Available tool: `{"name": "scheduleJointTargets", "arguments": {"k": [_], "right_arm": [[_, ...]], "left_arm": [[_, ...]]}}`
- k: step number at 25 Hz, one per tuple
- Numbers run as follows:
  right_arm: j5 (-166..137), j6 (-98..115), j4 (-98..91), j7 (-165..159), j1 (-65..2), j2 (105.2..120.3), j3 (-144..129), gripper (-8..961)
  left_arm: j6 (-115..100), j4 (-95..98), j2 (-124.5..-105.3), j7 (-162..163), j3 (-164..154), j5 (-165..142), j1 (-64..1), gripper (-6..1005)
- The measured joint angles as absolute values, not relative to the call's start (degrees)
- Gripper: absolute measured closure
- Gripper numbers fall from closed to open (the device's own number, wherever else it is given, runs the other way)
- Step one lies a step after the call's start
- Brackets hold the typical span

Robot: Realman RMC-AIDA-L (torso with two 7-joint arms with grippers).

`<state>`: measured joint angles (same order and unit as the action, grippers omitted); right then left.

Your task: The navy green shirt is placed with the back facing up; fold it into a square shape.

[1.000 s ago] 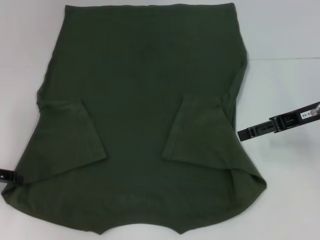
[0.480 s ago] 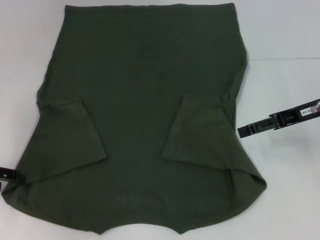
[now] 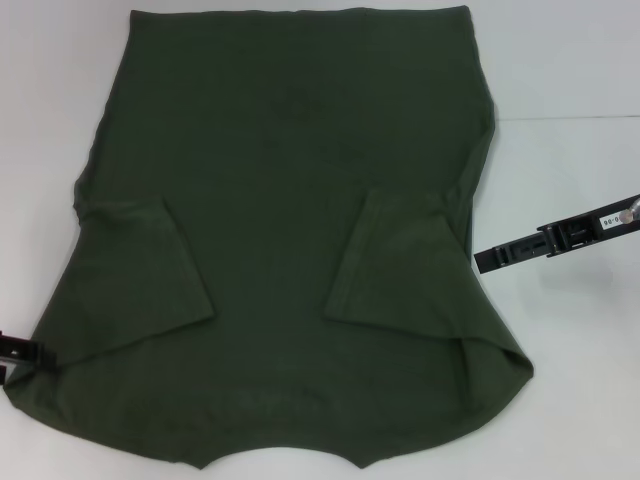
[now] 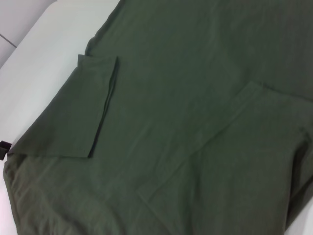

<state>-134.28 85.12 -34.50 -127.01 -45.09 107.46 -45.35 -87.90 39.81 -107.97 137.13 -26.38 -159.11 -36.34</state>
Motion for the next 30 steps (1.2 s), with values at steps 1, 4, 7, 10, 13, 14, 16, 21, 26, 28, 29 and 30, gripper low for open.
{"name": "scheduleJointTargets", "arguments": {"k": [1, 4, 7, 10, 13, 14, 16, 21, 26, 28, 29, 30], "right_arm": [[-134.27, 84.89, -34.49, -127.01, -45.11, 107.47, -45.35, 7], [-134.26, 84.50, -34.35, -126.86, -45.18, 107.48, -45.35, 6], [-134.23, 84.41, -34.30, -126.60, -45.20, 107.49, -45.35, 6], [-134.21, 84.40, -34.23, -126.54, -45.20, 107.50, -45.35, 6], [-134.20, 84.39, -34.20, -126.47, -45.19, 107.56, -45.35, 6], [-134.20, 84.38, -34.20, -126.45, -45.18, 107.57, -45.35, 6], [-134.20, 84.35, -34.19, -126.43, -45.18, 107.57, -45.35, 6], [-134.20, 84.21, -34.18, -126.40, -45.17, 107.58, -45.35, 6], [-134.20, 83.86, -34.19, -126.39, -45.17, 107.58, -45.35, 6], [-134.21, 83.84, -34.18, -126.38, -45.17, 107.58, -45.35, 6], [-134.21, 83.83, -34.19, -126.37, -45.17, 107.58, -45.35, 6], [-134.21, 83.82, -34.19, -126.36, -45.17, 107.57, -45.35, 6]], "left_arm": [[-87.86, 39.80, -108.01, 137.14, -26.60, -159.11, -36.36, 140], [-87.65, 39.32, -108.15, 137.17, -27.03, -159.09, -36.50, 140], [-87.70, 38.99, -108.18, 137.19, -27.11, -159.06, -36.62, 140], [-88.09, 38.93, -108.19, 137.20, -27.12, -159.05, -36.83, 139], [-88.51, 38.96, -108.08, 137.20, -27.12, -159.05, -37.10, 139], [-88.61, 39.03, -107.98, 137.20, -27.11, -159.05, -37.18, 139], [-88.69, 39.32, -107.86, 137.28, -27.12, -159.05, -37.25, 139], [-88.28, 39.87, -107.57, 137.76, -27.06, -159.86, -37.28, 139], [-88.06, 40.08, -107.57, 137.81, -27.07, -160.59, -37.27, 139], [-88.06, 40.07, -107.57, 137.81, -27.07, -160.78, -37.27, 140], [-88.06, 40.07, -107.57, 137.81, -27.07, -160.78, -37.27, 140], [-88.06, 40.03, -107.57, 137.81, -27.07, -160.99, -37.26, 140]]}}
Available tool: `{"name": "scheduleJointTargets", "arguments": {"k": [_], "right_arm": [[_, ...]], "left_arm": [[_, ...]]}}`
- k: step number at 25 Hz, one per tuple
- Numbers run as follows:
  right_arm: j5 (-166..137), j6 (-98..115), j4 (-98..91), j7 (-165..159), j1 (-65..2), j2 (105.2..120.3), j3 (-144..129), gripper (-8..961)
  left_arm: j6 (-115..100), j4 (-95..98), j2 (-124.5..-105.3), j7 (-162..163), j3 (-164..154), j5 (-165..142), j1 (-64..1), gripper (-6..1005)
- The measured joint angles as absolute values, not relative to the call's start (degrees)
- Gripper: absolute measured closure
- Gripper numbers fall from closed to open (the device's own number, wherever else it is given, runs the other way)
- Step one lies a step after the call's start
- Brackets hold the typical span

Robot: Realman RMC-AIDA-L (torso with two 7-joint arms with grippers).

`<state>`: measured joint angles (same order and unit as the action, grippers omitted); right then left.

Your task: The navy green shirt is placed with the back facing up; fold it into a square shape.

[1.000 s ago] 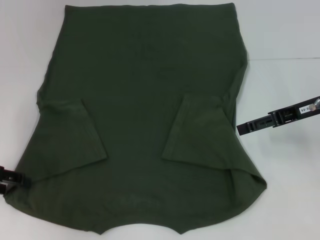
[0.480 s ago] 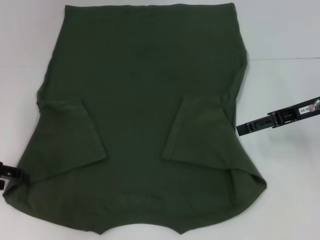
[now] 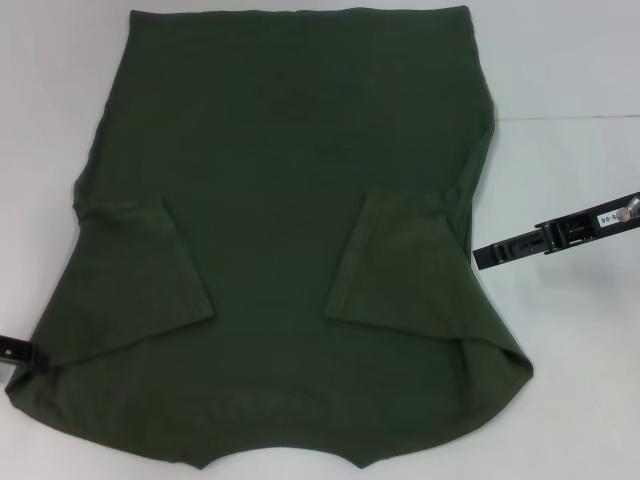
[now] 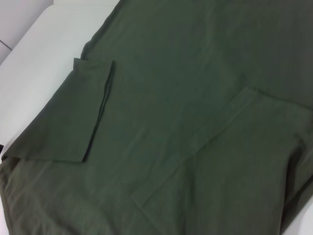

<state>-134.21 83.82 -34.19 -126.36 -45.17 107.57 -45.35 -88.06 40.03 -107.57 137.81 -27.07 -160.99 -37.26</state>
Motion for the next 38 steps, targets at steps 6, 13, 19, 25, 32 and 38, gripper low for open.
{"name": "scheduleJointTargets", "arguments": {"k": [6, 13, 19, 25, 32, 38], "right_arm": [[-134.21, 83.53, -34.19, -126.21, -45.17, 107.58, -45.35, 6], [-134.22, 82.94, -34.19, -126.18, -45.23, 107.57, -45.53, 6], [-134.22, 82.89, -34.19, -126.03, -45.29, 107.58, -45.57, 6], [-134.21, 82.90, -34.19, -125.86, -45.46, 107.57, -45.44, 6], [-134.33, 82.81, -34.19, -125.86, -45.79, 107.57, -45.35, 6], [-134.37, 82.42, -34.19, -125.86, -45.80, 107.57, -45.34, 7]], "left_arm": [[-88.07, 39.81, -107.96, 137.82, -27.12, -161.38, -37.46, 140], [-88.07, 39.13, -108.08, 137.81, -27.50, -161.38, -37.89, 141], [-87.82, 38.43, -108.10, 137.82, -28.23, -161.37, -38.24, 139], [-88.25, 38.41, -108.10, 137.87, -28.41, -160.98, -38.63, 140], [-88.55, 38.88, -107.76, 137.90, -28.09, -161.09, -38.95, 140], [-88.65, 39.81, -107.48, 137.98, -28.05, -161.52, -38.76, 139]]}}
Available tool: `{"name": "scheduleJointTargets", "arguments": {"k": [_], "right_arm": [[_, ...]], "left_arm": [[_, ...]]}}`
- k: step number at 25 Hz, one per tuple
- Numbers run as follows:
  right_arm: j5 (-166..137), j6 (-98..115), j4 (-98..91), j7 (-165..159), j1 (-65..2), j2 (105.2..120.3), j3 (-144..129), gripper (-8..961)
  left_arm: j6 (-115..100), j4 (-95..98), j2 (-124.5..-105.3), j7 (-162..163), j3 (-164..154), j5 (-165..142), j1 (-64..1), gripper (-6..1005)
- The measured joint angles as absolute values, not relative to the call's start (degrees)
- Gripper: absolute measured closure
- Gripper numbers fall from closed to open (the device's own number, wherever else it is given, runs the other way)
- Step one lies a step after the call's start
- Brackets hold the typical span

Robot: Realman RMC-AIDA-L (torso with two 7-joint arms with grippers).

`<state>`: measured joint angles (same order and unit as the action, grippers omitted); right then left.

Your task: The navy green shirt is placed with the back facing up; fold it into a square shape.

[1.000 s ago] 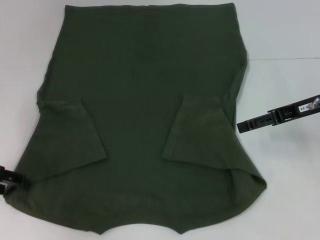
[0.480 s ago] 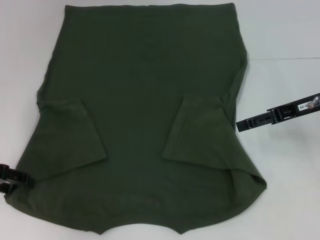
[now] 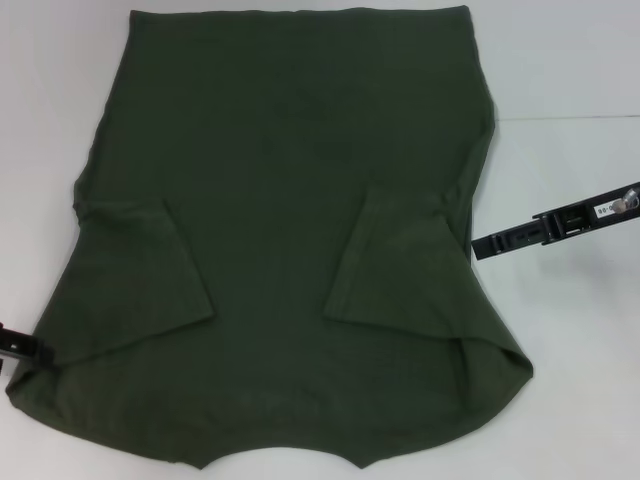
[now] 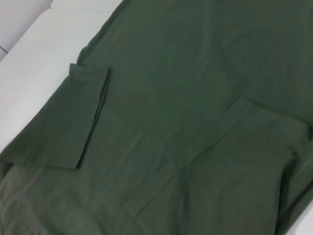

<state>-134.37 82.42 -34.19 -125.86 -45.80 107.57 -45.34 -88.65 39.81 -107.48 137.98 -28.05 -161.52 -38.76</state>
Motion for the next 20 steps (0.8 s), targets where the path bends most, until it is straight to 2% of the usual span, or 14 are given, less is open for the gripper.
{"name": "scheduleJointTargets", "arguments": {"k": [8, 20], "right_arm": [[-134.24, 82.23, -34.13, -125.67, -45.79, 107.58, -45.42, 7], [-134.22, 82.19, -34.01, -125.59, -45.76, 107.67, -45.43, 6]], "left_arm": [[-88.75, 39.86, -107.23, 137.99, -28.30, -162.85, -38.69, 139], [-88.25, 38.76, -107.82, 137.88, -28.65, -162.95, -38.95, 143]]}}
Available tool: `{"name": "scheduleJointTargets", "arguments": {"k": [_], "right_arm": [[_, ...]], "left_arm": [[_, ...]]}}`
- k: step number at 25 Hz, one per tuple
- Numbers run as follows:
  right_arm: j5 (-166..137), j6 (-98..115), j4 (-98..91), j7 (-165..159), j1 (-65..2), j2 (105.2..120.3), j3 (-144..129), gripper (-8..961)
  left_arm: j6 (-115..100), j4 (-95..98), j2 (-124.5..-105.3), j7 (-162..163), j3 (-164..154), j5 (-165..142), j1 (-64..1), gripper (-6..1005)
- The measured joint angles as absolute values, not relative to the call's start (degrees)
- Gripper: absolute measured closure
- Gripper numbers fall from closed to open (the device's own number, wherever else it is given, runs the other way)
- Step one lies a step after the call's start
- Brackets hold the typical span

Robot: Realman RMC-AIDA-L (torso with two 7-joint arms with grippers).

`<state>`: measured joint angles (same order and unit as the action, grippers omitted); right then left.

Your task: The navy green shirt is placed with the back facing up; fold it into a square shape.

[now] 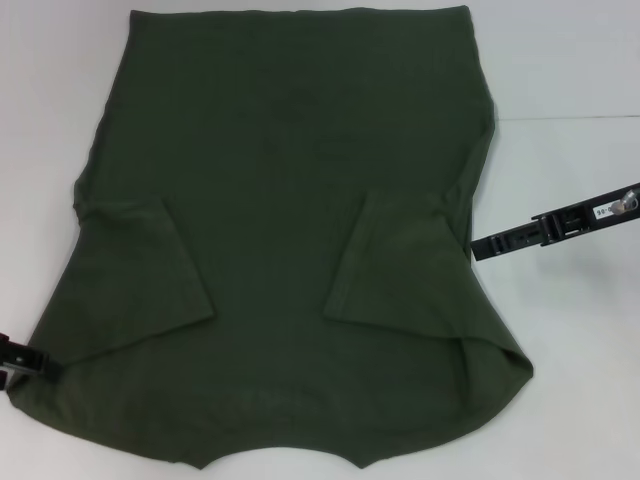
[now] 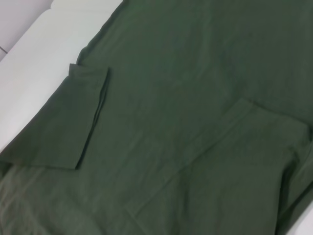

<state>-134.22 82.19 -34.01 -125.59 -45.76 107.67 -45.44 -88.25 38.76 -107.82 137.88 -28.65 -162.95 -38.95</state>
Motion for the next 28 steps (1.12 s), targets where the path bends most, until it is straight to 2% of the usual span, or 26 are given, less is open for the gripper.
{"name": "scheduleJointTargets", "arguments": {"k": [28], "right_arm": [[-134.48, 81.51, -33.56, -125.51, -45.79, 107.57, -45.44, 7]], "left_arm": [[-89.67, 36.85, -108.07, 137.57, -30.47, -162.54, -40.74, 218]]}}
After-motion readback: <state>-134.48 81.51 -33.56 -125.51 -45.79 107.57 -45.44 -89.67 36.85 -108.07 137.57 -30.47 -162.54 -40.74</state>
